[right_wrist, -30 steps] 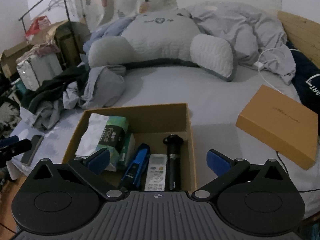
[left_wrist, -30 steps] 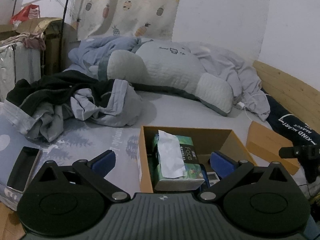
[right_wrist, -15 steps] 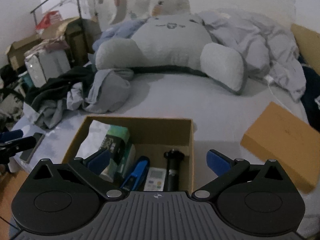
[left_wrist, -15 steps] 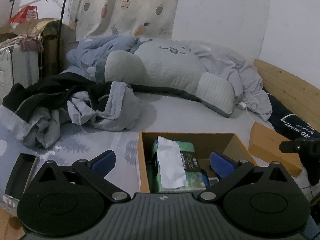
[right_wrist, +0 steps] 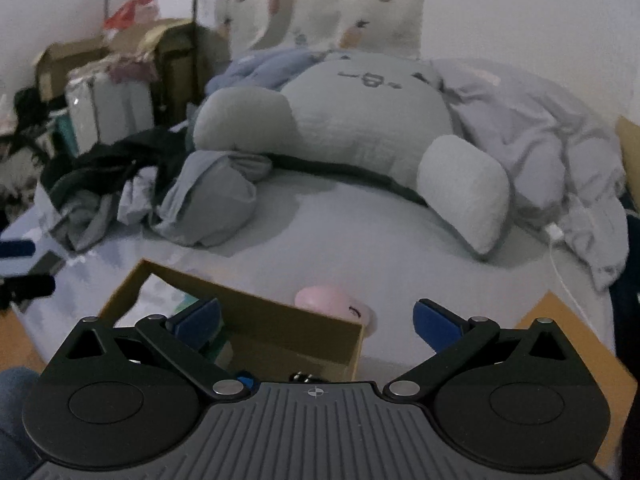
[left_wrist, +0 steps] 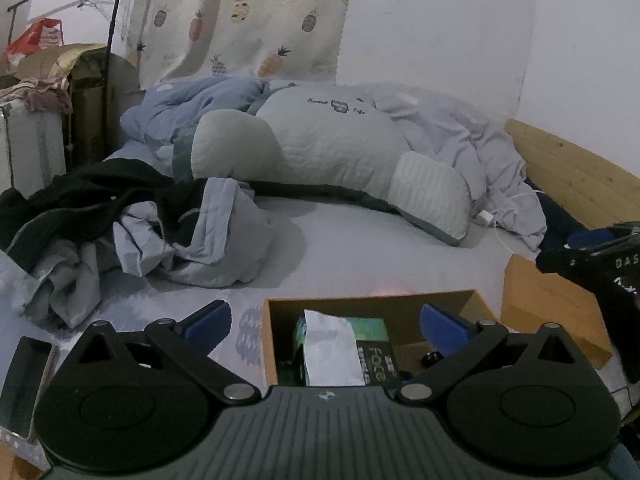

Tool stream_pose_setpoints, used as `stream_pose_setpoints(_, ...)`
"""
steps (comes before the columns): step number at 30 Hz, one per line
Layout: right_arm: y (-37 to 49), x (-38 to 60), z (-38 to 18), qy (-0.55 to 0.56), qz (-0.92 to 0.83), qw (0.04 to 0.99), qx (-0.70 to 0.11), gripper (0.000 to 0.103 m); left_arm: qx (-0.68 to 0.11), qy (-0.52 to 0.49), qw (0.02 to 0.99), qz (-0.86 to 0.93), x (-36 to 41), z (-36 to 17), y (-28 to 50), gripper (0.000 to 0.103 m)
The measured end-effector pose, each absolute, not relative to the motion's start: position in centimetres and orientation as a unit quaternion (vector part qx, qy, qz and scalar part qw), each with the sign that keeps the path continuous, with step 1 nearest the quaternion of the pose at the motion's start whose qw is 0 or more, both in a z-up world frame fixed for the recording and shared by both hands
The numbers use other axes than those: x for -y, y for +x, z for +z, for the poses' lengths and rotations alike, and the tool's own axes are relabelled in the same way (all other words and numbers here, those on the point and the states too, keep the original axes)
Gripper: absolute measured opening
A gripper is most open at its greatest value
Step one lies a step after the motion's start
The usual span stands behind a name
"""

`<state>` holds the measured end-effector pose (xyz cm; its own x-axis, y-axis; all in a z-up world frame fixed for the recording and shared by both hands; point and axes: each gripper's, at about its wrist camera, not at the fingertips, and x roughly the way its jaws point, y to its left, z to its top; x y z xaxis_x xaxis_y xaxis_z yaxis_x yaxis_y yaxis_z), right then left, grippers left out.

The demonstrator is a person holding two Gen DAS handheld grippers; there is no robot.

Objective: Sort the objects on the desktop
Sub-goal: 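Withdraw the left tool from the box, then move the right tool to the pink mouse and close on it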

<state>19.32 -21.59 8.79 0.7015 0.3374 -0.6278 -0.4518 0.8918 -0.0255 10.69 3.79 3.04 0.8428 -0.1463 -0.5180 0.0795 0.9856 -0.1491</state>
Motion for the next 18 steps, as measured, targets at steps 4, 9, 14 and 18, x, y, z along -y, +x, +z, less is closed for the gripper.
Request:
stream_pose_setpoints(4, 21.8, 20.7, 8.4, -0.114, 0.236, 0.907, -0.329, 0.103, -0.276, -0.061, 0.957, -0.066, -3.4, 2.9, 12.2, 0.103)
stream_pose_setpoints(9, 25.8, 19.5, 7.6, -0.137, 0.269, 0.886, -0.352, 0.103, -0.281, -0.057, 0.955, -0.077, -2.7, 2.7, 14.3, 0.103)
stream_pose_setpoints(14, 30.4, 18.3, 5.8, -0.152, 0.303, 0.855, -0.393, 0.103, -0.287, -0.061, 0.952, -0.085, -2.1, 2.0, 16.3, 0.103)
stream_pose_setpoints(18, 34.2, 17.6, 3.7, -0.158, 0.336, 0.823, -0.431, 0.103, -0.299, -0.065, 0.948, -0.089, -1.9, 1.3, 17.7, 0.103)
